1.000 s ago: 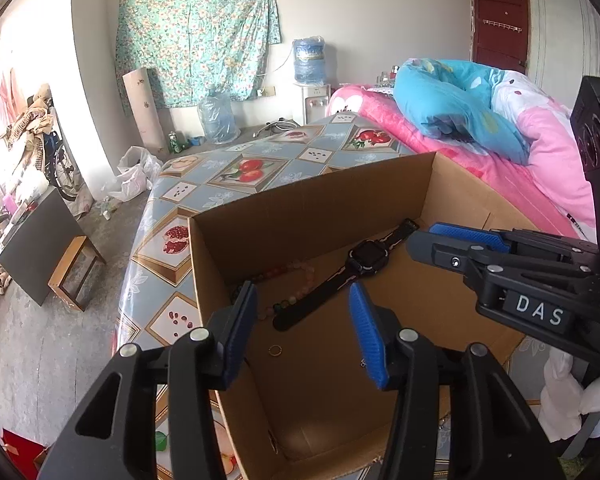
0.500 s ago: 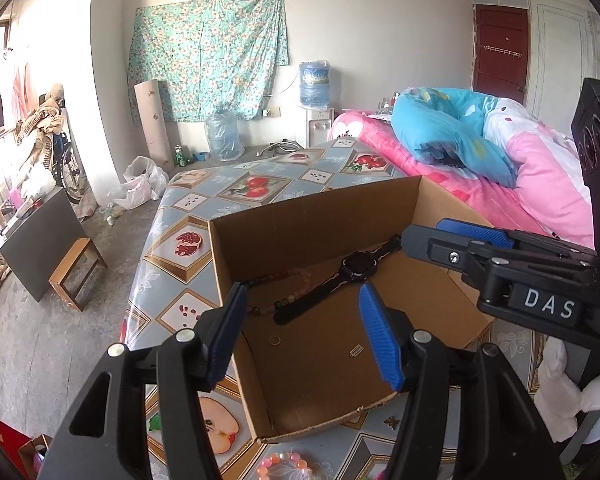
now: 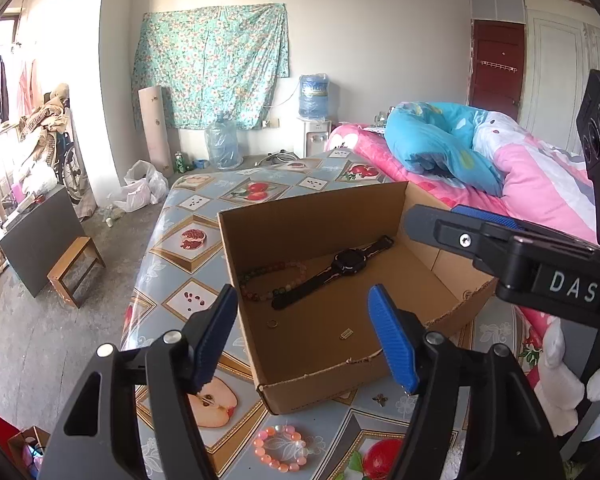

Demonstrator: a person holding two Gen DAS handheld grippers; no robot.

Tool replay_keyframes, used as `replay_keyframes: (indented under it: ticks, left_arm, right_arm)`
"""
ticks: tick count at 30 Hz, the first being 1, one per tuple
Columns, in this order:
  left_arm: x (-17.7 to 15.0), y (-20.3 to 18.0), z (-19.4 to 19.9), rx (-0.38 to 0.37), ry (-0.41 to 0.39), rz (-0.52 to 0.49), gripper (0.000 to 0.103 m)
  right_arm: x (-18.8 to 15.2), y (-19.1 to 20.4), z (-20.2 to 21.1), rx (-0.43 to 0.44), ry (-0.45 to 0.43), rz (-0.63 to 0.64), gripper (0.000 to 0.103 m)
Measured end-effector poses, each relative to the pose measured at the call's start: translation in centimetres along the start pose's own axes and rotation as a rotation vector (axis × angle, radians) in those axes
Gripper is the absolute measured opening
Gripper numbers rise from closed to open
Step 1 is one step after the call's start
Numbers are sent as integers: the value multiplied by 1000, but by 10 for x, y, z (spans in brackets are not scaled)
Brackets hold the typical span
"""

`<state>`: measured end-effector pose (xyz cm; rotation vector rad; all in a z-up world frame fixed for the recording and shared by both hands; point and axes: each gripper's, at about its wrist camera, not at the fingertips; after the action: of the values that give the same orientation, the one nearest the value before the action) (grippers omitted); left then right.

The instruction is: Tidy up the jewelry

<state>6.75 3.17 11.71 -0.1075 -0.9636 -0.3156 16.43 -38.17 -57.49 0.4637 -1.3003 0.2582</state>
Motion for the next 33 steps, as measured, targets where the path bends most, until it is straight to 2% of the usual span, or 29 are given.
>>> replay_keyframes:
  ticks: [8,19,23,28,33]
  left_arm:
    - [-14,0,11,-1,-2,16,72]
    - [-36,-12,12,-29,32,0,76]
    - [-45,-22,4,-46,67,-16,76]
    - [-57,-37,-7,-49,97,-59,76]
    - [-63,-45,-20,-59,132,-73,76]
  right_arm:
    - [-7,5,8,6,-11,-3,70]
    - [-33,-3,26,5,16,2,71]
    - [-49,-11,24,2,60,-13,71]
    - [-74,-28,8,6,159,-79,71]
    - [-82,-38,-6,8,212,-130,70]
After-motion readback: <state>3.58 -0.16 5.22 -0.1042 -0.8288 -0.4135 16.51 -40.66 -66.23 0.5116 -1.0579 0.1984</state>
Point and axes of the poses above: each gripper's, at about its wrist camera, not at the fingertips, and z roughly against the way its jaws point, y to its left, x to its top, and after that the axes turned 5 degrees about x, right-handed
